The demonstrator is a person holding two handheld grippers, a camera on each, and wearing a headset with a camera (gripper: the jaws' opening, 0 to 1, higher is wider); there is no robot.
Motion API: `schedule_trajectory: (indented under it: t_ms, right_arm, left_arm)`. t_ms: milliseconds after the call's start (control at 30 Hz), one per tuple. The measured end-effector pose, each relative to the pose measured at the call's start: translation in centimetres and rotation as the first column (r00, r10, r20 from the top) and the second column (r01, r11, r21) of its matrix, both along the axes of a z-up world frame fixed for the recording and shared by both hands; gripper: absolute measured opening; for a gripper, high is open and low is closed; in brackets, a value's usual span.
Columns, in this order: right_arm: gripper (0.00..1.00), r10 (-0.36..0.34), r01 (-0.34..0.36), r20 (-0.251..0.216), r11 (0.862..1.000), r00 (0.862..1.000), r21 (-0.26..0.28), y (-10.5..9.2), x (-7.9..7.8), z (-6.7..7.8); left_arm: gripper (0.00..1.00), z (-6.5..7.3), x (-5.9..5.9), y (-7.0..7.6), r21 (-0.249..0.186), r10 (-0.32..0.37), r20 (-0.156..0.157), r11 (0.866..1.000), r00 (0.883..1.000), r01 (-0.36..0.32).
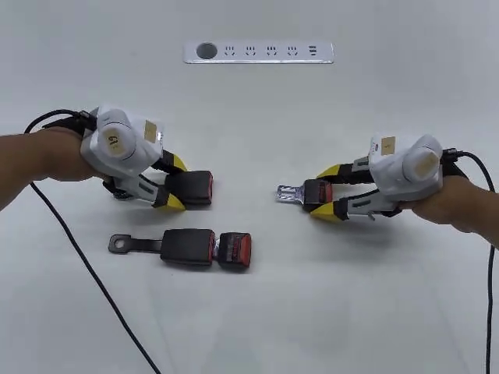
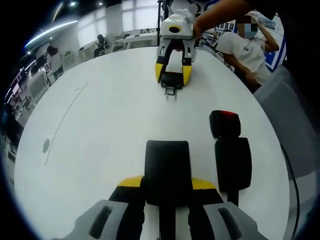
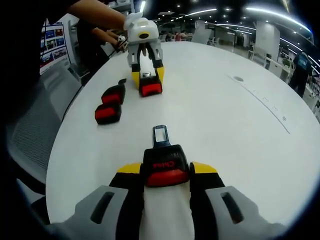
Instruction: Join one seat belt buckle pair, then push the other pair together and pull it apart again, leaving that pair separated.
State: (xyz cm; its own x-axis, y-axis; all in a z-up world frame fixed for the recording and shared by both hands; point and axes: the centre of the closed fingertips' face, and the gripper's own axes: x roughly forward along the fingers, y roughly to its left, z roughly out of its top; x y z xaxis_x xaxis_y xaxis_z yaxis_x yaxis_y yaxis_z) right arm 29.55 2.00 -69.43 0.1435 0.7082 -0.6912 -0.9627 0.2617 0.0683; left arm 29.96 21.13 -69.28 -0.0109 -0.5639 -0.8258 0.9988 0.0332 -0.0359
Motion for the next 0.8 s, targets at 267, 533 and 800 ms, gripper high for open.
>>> schedule_trajectory:
  t_ms: [267,533,800]
  right_arm:
    - [0.34,0.012,-0.012,0.001,0.999,1.0,0.032,2.5,0.0,0.2]
    - [0.34,0.035,-0.035,0.006,0.998,0.999,0.049,4.6,0.2,0.1]
    - [0.34,0.055,-0.055,0.005,0.996,0.998,0.069,6.4,0.5,0.1]
  left_arm:
    - [0.34,0.0,0.1,0.1,0.002,-0.001,-0.001,1.0,1.0,0.001]
    - [0.34,0.0,0.1,0.0,0.004,0.001,-0.002,1.0,1.0,-0.001]
    - [0.34,-0.1,0.3,0.2,0.005,0.0,-0.003,1.0,1.0,0.0]
